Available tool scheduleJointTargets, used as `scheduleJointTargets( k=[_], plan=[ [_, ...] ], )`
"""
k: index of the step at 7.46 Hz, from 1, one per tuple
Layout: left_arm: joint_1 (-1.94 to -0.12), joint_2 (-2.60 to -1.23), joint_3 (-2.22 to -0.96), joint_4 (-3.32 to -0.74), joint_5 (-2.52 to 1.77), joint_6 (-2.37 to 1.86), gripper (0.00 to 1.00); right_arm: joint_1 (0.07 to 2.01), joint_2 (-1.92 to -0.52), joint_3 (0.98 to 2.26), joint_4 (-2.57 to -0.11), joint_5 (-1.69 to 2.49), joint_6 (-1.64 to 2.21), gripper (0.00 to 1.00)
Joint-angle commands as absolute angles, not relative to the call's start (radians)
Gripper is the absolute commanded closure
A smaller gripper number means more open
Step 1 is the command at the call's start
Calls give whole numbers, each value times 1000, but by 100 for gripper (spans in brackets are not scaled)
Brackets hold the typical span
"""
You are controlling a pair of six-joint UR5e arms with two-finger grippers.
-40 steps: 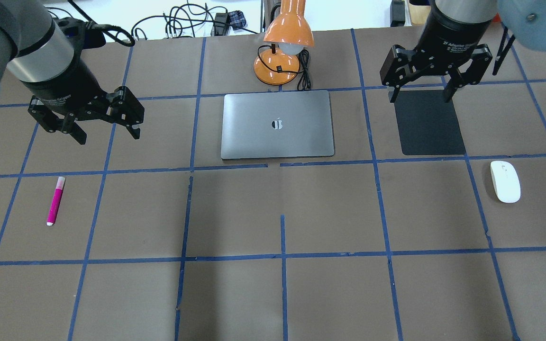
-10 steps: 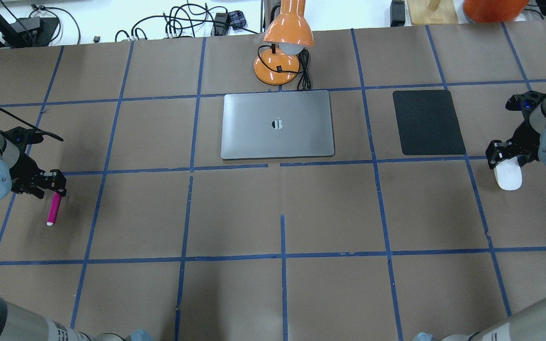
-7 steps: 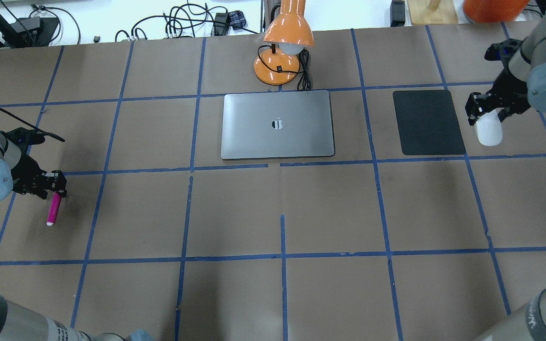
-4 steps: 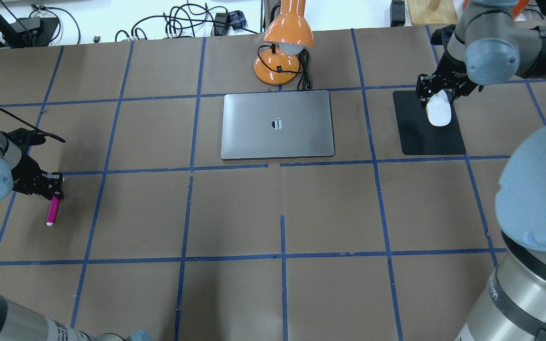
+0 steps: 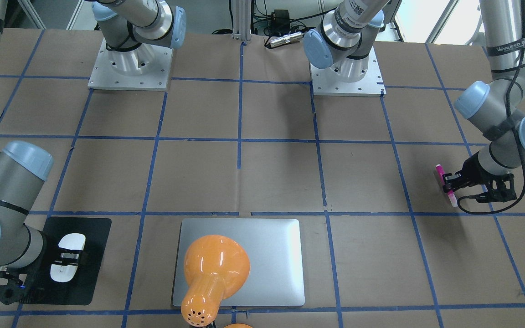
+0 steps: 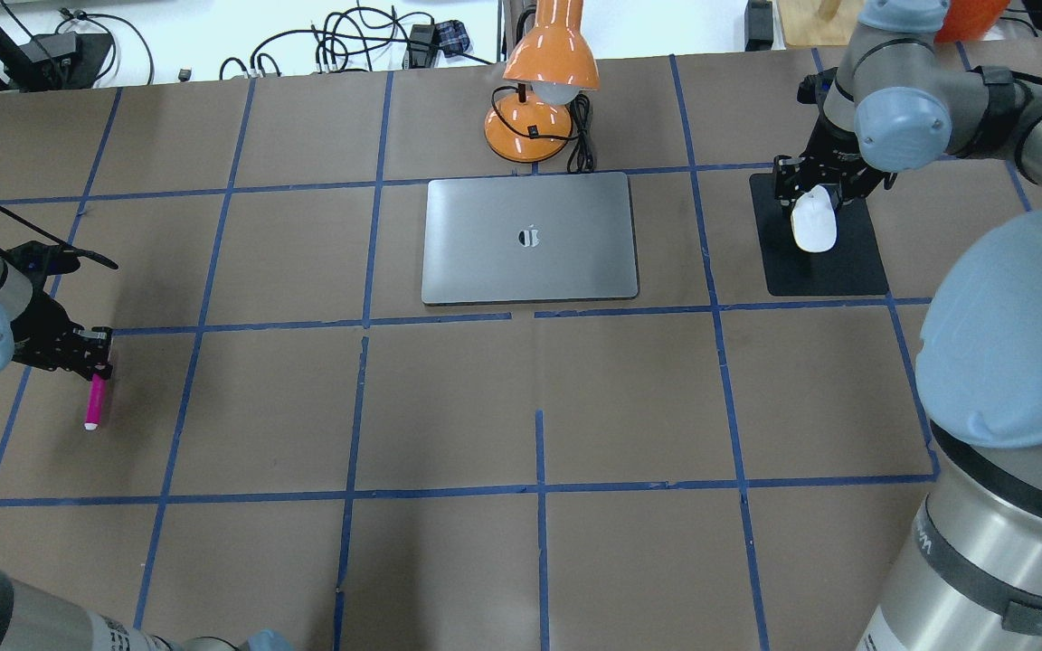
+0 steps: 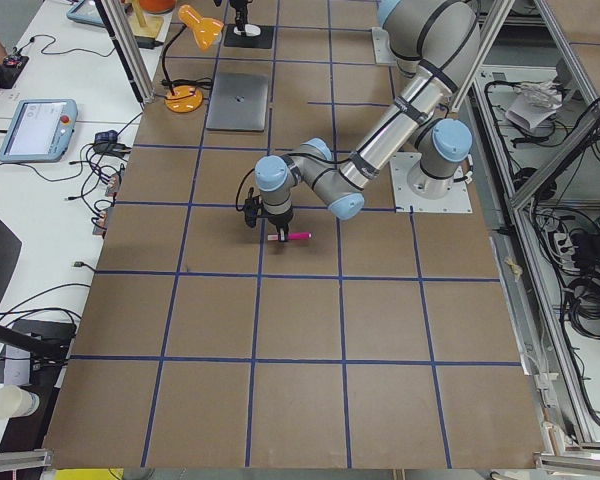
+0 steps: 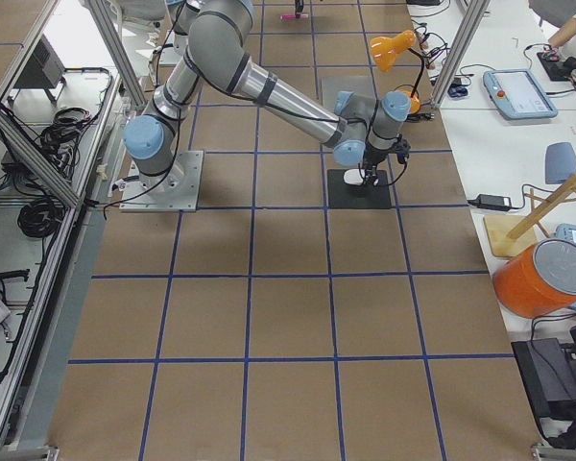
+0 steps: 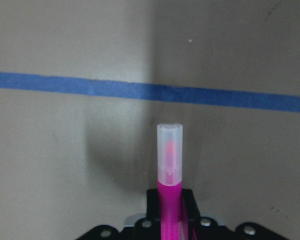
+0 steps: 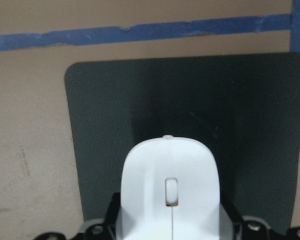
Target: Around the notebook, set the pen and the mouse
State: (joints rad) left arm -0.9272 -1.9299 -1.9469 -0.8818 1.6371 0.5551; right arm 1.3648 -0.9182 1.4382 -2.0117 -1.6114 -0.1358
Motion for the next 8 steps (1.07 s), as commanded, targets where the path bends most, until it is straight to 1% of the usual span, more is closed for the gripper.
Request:
scheduleJointTargets(
  k=[1, 3, 5, 7, 8],
  plan=[
    [-937, -1889, -1861, -973, 1638, 534, 100, 1365, -908, 1439, -2011, -1612, -133, 44],
    [-978, -1898, -1778, -1084, 1634, 341, 100, 1365, -908, 1440, -2013, -1611, -138, 9],
    [-1090, -1882, -1758, -1081, 1646, 238, 100, 1364, -914, 1425, -2005, -1614, -138, 0],
    [-1201, -1862, -1762, -1092, 1646, 10, 100, 1364, -943, 1399, -1965, -1644, -140, 0],
    [-1251, -1858, -1769, -1101, 1646, -129, 100, 1368, -990, 1350, -1860, -1643, -138, 0]
  ],
)
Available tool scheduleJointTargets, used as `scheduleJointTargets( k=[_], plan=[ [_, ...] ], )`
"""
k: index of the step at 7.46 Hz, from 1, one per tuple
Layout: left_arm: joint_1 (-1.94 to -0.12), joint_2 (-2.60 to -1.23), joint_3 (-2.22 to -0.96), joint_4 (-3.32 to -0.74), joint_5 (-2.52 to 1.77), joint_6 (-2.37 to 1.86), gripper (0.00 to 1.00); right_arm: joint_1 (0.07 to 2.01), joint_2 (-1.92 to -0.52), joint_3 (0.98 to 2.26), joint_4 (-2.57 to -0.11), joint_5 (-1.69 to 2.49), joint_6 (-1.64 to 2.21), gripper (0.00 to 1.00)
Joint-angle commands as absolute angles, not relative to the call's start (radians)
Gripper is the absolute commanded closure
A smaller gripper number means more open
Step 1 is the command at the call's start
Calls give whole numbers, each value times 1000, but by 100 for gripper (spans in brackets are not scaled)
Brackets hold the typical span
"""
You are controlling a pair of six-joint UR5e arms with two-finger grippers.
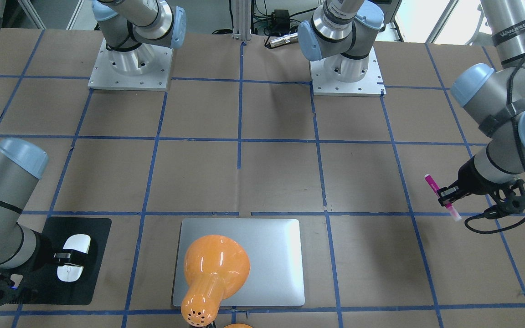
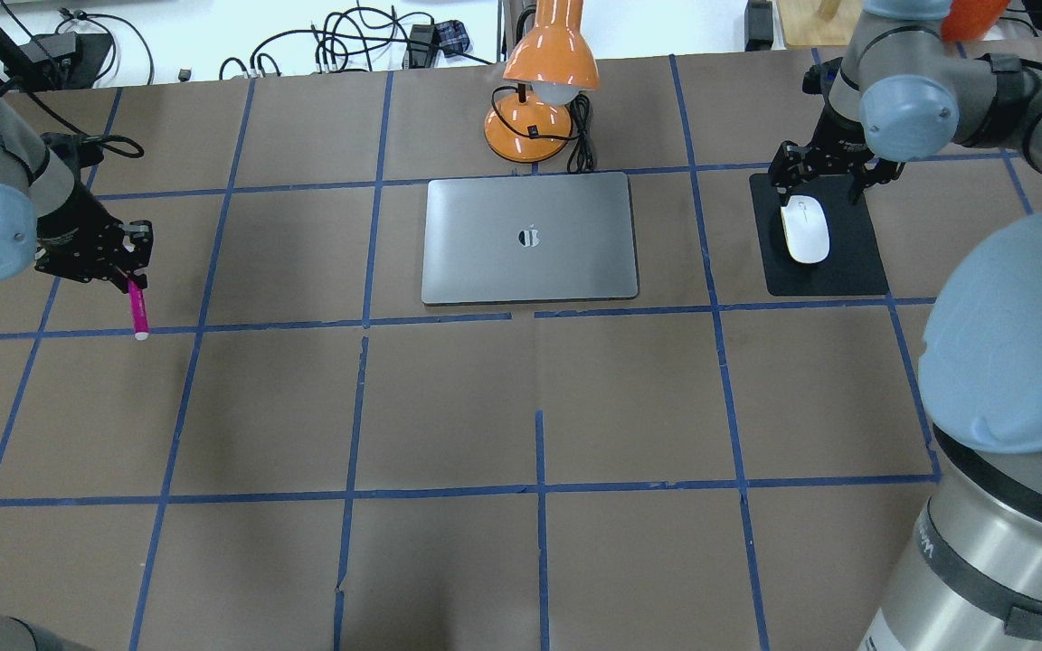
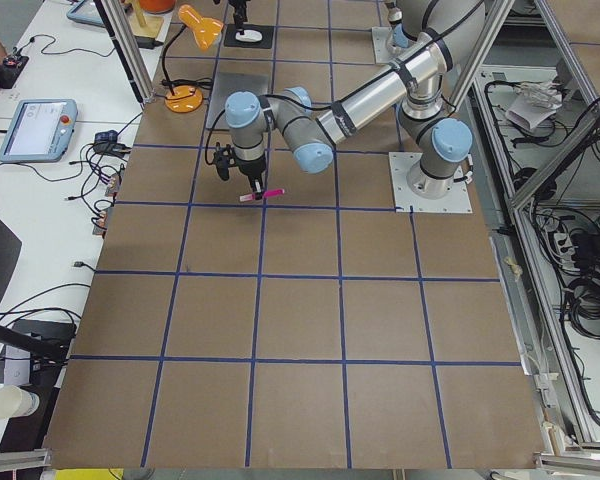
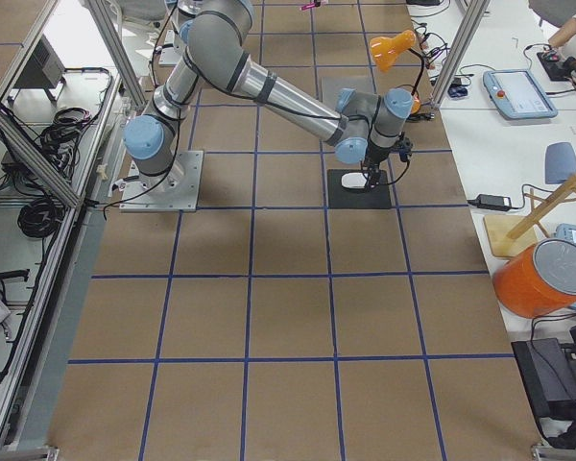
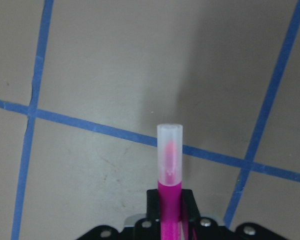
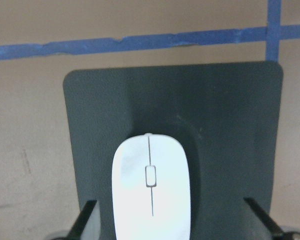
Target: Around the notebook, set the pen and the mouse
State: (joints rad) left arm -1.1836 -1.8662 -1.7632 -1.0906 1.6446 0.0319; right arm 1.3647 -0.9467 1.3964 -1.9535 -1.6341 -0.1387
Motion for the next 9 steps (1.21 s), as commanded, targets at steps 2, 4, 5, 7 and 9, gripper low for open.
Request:
scheduleJointTargets(
  k=[2, 4, 5, 7, 9],
  plan=[
    [-1365, -1858, -1772, -1100, 1626, -286, 100, 1478, -1110, 1275, -1606, -1649, -97, 0],
    [-1504, -1885, -1773, -1097, 1608, -558, 100, 1557, -1259, 1291, -1470, -1623, -43, 0],
    [-1566, -1896, -1773, -1089, 1608, -671, 100, 1595, -1319, 1301, -1436, -1618, 18, 0],
    [-1658, -1911, -1776, -1091, 1562, -884, 100, 1631, -1417, 1353, -1388, -1614, 34, 0],
    [-1738, -1927, -1775, -1078, 1542, -1090, 100, 1628, -1404, 1368, -1454, -1615, 17, 0]
  ],
)
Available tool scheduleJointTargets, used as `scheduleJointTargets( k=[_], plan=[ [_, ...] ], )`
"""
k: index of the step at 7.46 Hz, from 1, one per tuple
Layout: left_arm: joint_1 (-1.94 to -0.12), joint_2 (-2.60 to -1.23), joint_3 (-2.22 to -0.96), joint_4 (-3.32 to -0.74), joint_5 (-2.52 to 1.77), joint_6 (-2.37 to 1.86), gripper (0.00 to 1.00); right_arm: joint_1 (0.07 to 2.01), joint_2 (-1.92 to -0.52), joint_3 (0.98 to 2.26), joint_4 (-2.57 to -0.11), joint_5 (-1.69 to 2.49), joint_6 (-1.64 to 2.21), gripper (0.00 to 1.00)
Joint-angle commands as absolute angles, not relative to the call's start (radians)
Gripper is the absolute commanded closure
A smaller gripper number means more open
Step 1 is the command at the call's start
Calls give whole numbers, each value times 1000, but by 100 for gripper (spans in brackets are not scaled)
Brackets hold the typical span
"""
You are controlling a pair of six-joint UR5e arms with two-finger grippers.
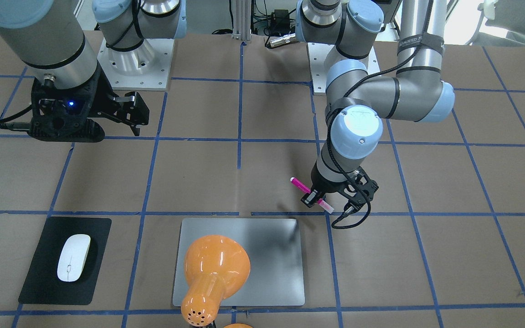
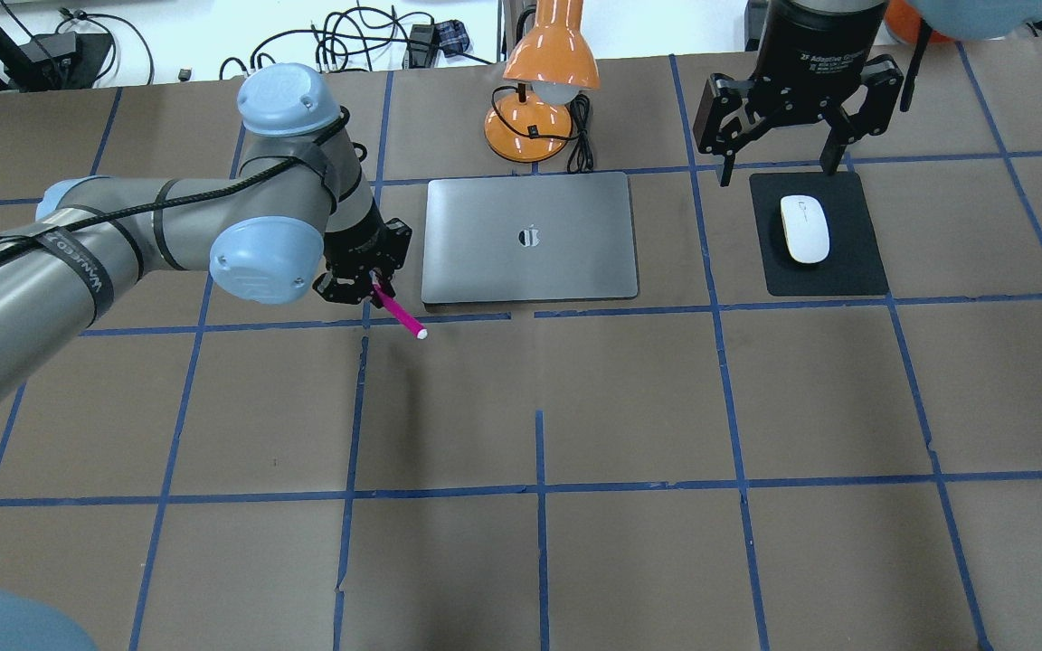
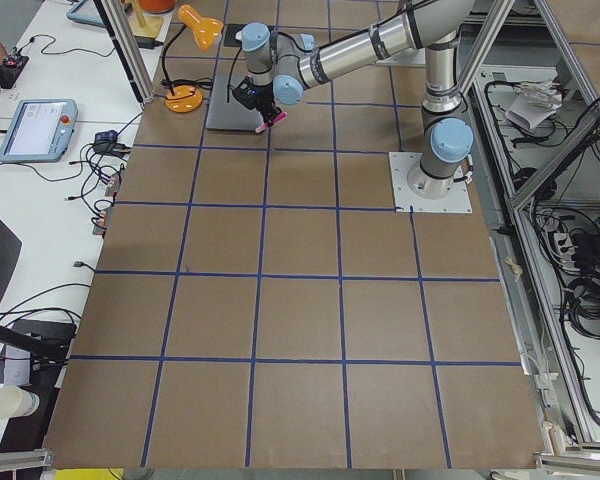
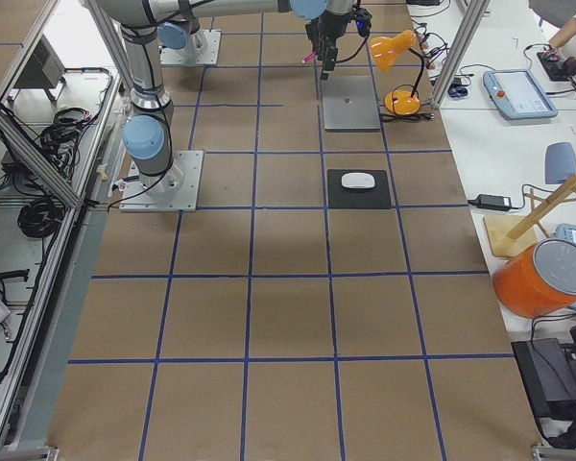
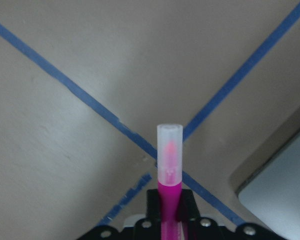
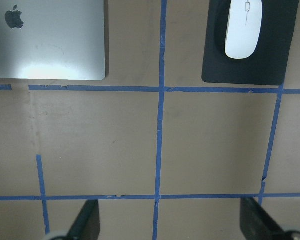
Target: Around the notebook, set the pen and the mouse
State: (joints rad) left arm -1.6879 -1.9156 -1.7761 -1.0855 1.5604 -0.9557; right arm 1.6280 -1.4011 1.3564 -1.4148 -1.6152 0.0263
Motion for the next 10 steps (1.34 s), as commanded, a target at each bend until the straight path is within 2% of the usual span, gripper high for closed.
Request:
scheduleJointTargets(
  k=[1, 2, 4, 7, 10],
  plan=[
    [-1762, -1934, -1767, -1033, 1470, -1205, 100, 1618, -1411, 1394, -1454, -1612, 3, 2],
    [-1790, -1943, -1766, -963, 1463, -1262, 100, 1608, -1416, 1423, -1494, -1602, -3, 7],
    [-1848, -1977, -1766, -953, 1462, -1445, 100, 1601, -1419, 1425, -1523, -1595, -3, 0],
    [-1903, -2008, -1779, -957, 1463, -1661, 100, 1568, -1420, 1425, -1513, -1561, -8, 0],
    [-1924, -2014, -1789, -973, 1463, -1704, 100, 1572, -1428, 1424, -1514, -1565, -3, 0]
  ],
)
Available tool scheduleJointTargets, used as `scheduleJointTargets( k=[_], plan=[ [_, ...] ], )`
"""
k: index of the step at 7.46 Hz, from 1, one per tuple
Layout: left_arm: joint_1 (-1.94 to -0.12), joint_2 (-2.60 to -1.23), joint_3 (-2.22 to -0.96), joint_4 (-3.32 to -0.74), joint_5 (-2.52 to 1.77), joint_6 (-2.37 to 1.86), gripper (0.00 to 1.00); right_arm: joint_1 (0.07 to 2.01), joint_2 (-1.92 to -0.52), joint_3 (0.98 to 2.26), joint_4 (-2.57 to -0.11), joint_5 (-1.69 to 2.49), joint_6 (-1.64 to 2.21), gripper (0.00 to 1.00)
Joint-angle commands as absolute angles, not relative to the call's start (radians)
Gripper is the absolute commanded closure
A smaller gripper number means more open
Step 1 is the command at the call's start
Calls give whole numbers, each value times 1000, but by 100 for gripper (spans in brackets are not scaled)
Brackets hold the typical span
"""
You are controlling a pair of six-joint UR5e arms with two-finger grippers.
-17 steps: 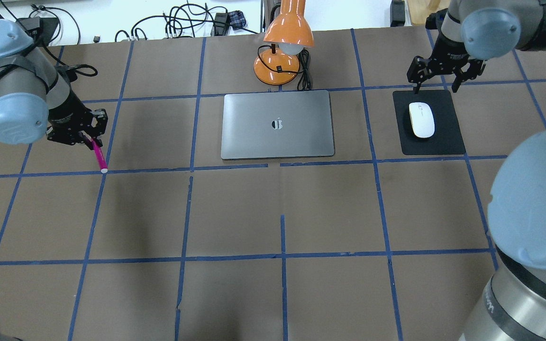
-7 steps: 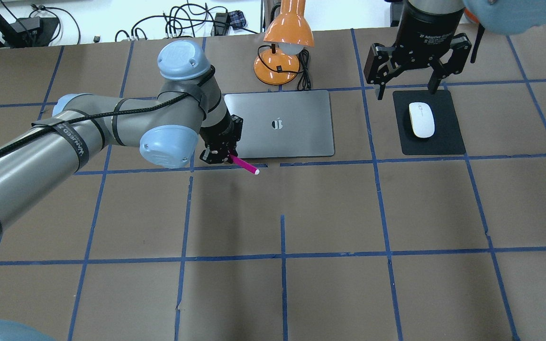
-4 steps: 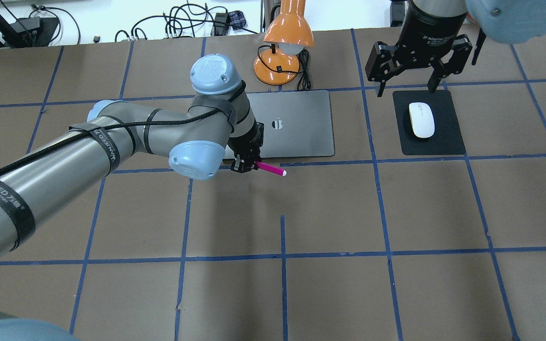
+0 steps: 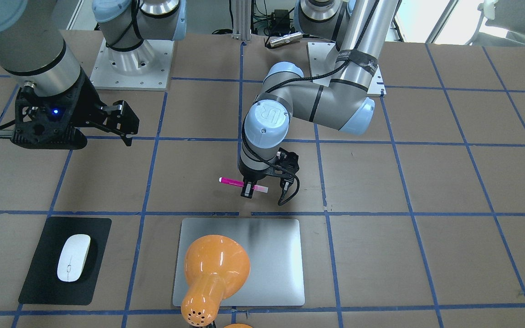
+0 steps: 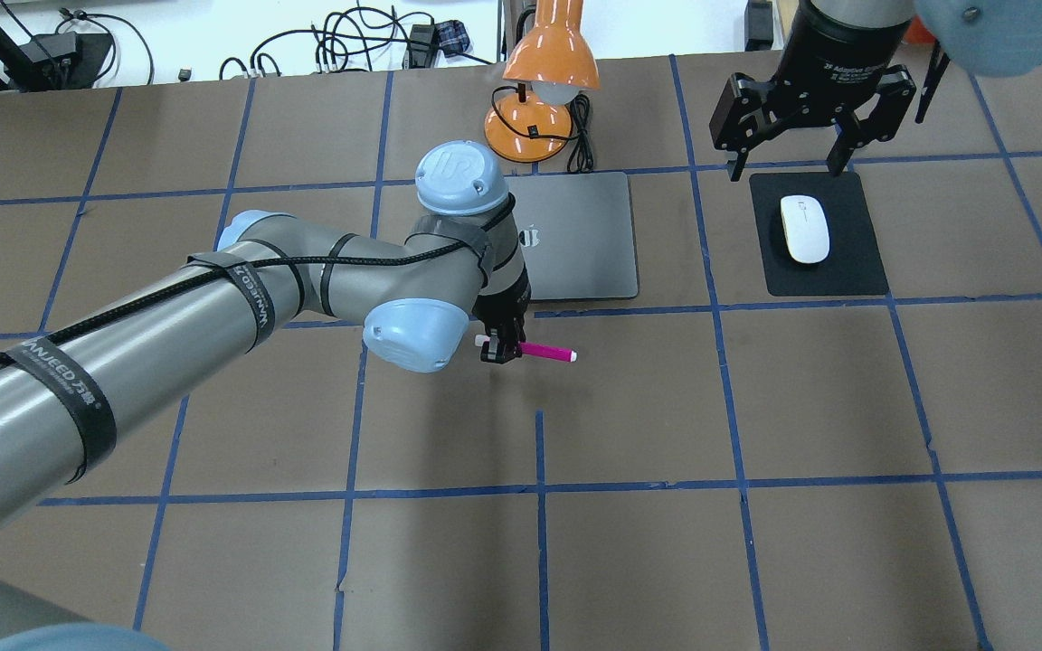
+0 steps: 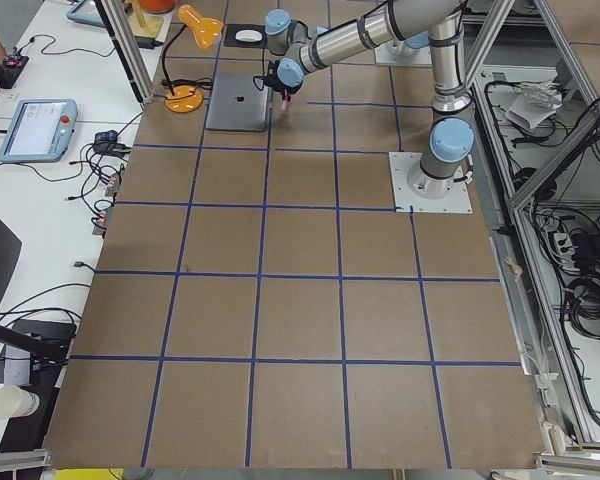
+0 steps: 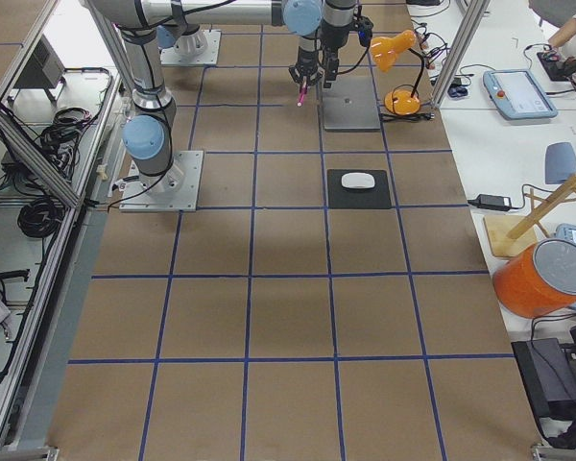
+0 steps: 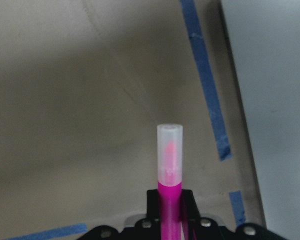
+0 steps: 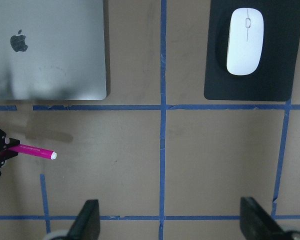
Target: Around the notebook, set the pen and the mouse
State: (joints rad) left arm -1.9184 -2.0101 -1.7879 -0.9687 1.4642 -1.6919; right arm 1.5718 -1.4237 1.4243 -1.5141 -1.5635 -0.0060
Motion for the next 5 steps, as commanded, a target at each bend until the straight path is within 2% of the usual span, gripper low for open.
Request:
scheduleJointTargets(
  k=[1, 4, 5],
  plan=[
    [-1925, -2016, -1789, -971, 1460, -1707, 100, 1572, -1428, 1425, -1516, -1562, -3, 0],
    [-1925, -2022, -1789, -971, 1463, -1729, 100, 1574, -1428, 1425, -1517, -1559, 3, 0],
    [-1925, -2019, -1778, -969, 1463, -1729, 83, 1574, -1428, 1425, -1517, -1560, 2, 0]
  ],
)
